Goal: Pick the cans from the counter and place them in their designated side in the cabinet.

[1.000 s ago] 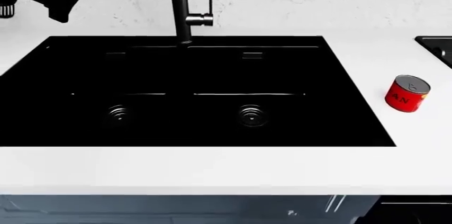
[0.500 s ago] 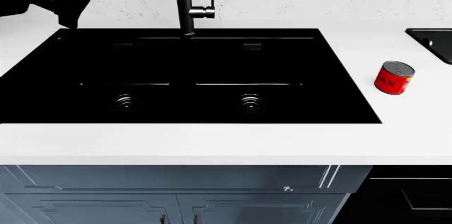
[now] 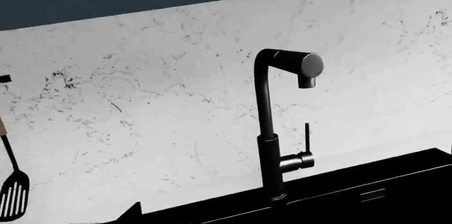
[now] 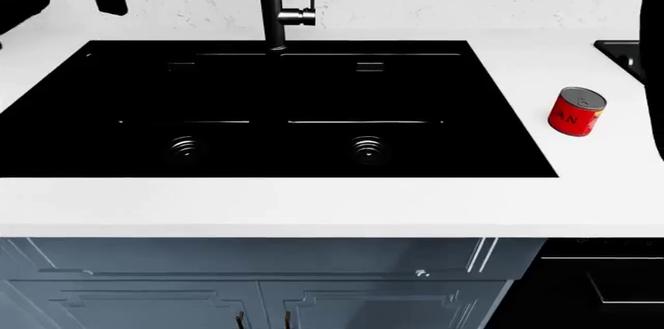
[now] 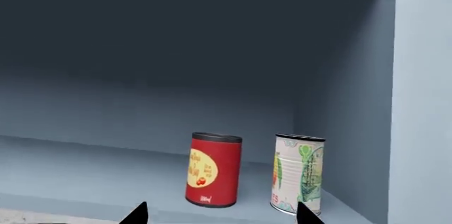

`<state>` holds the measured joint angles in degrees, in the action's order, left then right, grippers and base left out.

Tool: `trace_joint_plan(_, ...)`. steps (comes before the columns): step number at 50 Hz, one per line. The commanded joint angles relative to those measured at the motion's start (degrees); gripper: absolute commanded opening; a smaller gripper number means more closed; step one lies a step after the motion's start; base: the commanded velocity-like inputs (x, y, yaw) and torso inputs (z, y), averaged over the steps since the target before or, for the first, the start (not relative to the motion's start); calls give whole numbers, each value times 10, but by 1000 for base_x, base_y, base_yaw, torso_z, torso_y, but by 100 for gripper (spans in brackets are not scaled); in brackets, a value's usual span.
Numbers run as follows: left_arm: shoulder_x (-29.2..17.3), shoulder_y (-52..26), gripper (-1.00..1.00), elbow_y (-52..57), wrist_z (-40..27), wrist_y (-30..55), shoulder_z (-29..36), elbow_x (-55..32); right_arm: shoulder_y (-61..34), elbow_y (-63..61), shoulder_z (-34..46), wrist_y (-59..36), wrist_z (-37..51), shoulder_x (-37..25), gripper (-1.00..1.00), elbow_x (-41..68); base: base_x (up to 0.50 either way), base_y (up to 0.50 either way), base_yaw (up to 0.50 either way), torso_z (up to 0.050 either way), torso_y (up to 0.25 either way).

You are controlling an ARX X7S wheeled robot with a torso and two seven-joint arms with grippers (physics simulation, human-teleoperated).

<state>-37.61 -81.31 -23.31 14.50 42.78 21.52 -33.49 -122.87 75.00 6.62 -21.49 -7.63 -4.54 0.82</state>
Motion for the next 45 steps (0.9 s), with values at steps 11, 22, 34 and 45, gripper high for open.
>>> trace_joint_plan(11,21,118,100,153,-165,-60,-133,-54,214,-308,-62,168,33,-15,100,38,0,0,0,0,0)
trace_joint_plan(22,54,212,100,225,-232,-70,-203,-112,379,-566,-79,42,52,-21,100,72,0,0,0,0,0)
trace_joint_plan(34,94,303,100,265,-266,-121,-255,-134,478,-706,-96,-36,69,-38,100,96,0,0,0,0,0)
trace_joint_plan(45,118,374,100,301,-283,-143,-280,-153,560,-792,-114,-93,87,-49,100,114,0,0,0,0,0)
